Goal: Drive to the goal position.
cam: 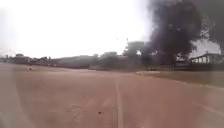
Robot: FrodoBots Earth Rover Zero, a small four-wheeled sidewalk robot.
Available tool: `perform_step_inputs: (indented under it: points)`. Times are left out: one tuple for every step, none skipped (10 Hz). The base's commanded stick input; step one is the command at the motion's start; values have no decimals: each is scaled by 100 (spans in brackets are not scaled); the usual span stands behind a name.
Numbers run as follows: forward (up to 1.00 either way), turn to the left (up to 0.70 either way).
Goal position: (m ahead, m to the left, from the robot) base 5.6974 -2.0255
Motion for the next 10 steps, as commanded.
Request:
perform_step_inputs:
  points:
    - [70,0]
    - [70,0]
    - [70,0]
    - [70,0]
    - [70,0]
    - [70,0]
    - [70,0]
    - [70,0]
    - [70,0]
    - [70,0]
